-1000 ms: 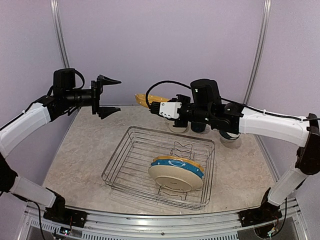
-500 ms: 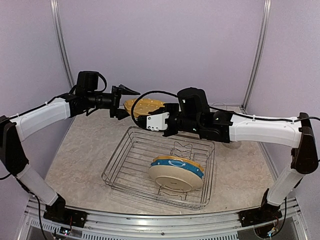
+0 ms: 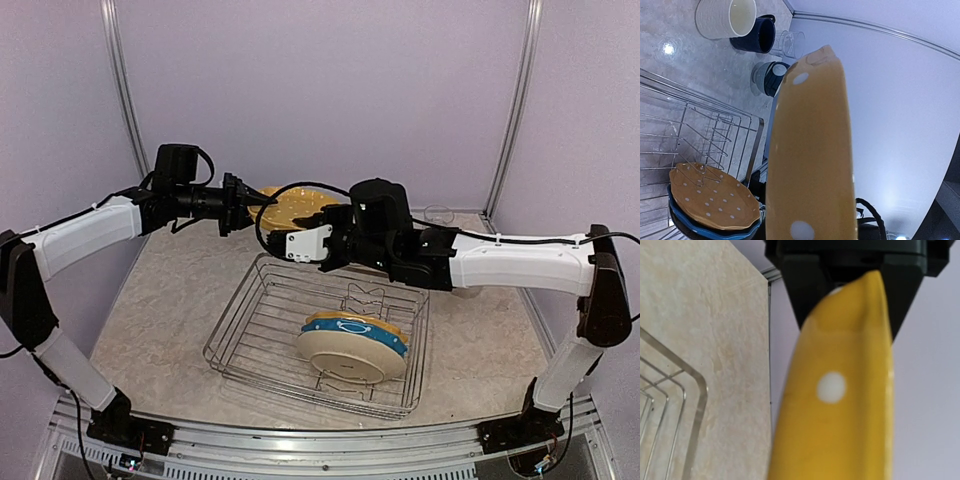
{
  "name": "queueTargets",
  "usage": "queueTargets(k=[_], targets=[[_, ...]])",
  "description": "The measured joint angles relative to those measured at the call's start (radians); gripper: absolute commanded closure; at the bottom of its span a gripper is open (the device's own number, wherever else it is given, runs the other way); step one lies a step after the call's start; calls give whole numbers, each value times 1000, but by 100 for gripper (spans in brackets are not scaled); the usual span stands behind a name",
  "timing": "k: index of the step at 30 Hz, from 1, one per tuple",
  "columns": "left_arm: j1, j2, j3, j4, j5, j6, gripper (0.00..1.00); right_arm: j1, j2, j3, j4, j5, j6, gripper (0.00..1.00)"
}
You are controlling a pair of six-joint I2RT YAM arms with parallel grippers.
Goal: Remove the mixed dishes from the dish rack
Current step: Pass from the right arm to the left
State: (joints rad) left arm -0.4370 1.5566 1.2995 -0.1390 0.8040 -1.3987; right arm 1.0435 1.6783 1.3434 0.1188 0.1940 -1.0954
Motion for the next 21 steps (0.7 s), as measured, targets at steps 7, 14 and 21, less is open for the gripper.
queueTargets(k=[7,14,21], targets=[[25,-19,-3,-46,-11,41,100,7,27,0,64,21,-19,44],[99,-113,-110,-72,-8,29,100,13,32,0,135,46,-21,13],[245,-161,-129,-151,-38,117,100,9,41,3,190,103,30,3]])
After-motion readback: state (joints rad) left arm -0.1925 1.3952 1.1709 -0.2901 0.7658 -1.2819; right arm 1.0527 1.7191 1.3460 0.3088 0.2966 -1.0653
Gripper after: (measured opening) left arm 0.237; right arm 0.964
